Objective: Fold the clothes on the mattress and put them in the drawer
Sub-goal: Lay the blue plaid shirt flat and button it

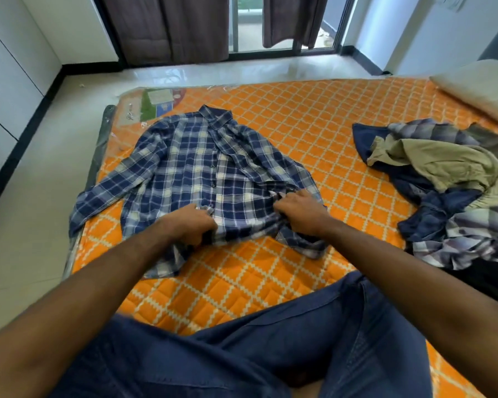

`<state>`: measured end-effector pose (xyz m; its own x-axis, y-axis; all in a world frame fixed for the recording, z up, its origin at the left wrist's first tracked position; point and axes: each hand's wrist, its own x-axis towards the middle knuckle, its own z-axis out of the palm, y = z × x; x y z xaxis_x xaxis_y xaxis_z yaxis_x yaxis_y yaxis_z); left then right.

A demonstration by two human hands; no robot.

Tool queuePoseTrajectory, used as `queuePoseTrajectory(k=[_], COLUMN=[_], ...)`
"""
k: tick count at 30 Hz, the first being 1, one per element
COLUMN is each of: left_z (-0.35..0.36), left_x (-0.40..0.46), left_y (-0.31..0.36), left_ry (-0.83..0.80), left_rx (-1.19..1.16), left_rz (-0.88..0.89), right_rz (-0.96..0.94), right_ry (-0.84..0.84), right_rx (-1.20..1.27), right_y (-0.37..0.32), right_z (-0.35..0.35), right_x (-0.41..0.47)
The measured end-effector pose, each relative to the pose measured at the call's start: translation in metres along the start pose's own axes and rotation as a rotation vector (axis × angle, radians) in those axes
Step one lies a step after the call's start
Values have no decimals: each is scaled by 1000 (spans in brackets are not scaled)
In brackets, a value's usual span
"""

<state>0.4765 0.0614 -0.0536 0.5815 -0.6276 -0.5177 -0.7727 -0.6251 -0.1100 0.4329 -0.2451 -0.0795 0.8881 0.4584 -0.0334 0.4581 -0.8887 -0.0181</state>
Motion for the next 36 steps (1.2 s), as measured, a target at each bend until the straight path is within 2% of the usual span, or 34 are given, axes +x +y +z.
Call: queuePoseTrajectory(k=[1, 3, 4, 5, 7, 9, 11, 13, 16, 21, 22, 24, 26, 27, 28, 30, 32, 34, 36], left_z=[1, 15, 23, 32, 39, 41, 41, 44, 52, 50, 48, 44, 42, 41, 40, 43, 48, 57, 65], left_x=[-4, -6, -5, -4, -4, -4, -3, 0, 8, 17, 18, 19, 19, 18, 17, 14, 13, 11, 10], left_y=[4, 14, 19, 24, 32, 39, 49, 62, 74, 77, 75, 70, 65, 64, 63, 64, 67, 68, 68], left_ry=[-121, -372, -435, -430, -243, 57, 194, 175, 208, 279, 279, 262, 226, 207, 201, 219, 240, 352, 504], left_rx=[-66, -210, -253, -271, -228, -147, -35, 49, 56, -82, -116, -223, -292, -295, -277, -245, -239, -109, 104], left_rz=[11, 36, 54, 61, 79, 119, 144, 101, 14, -62, -70, -126, -155, -158, -161, -160, -175, -185, -105], right_rz=[-68, -79, -51, -28, 12, 35, 12, -31, 6, 103, 171, 365, 565, 600, 566, 326, 88, 33, 50], right_ry=[-104, -407, -535, -554, -337, -144, -213, -365, -503, -644, -610, -377, 5, 127, 179, 157, 73, -80, -166], right_rx=[4, 263, 428, 547, 638, 570, 327, 89, 136, 271, 303, 345, 123, -38, -145, -193, -57, 133, 178], right_y=[0, -8, -11, -14, -20, -24, -28, -26, -8, 36, 45, 63, 71, 68, 60, 35, 7, -15, -29], right_z=[1, -1, 0, 1, 3, 10, 17, 25, 23, -22, -30, -43, -45, -43, -39, -29, -14, 4, 24], right_x=[-4, -14, -17, -22, -28, -34, -40, -47, -52, -54, -57, -61, -67, -69, -70, -66, -60, -54, -46])
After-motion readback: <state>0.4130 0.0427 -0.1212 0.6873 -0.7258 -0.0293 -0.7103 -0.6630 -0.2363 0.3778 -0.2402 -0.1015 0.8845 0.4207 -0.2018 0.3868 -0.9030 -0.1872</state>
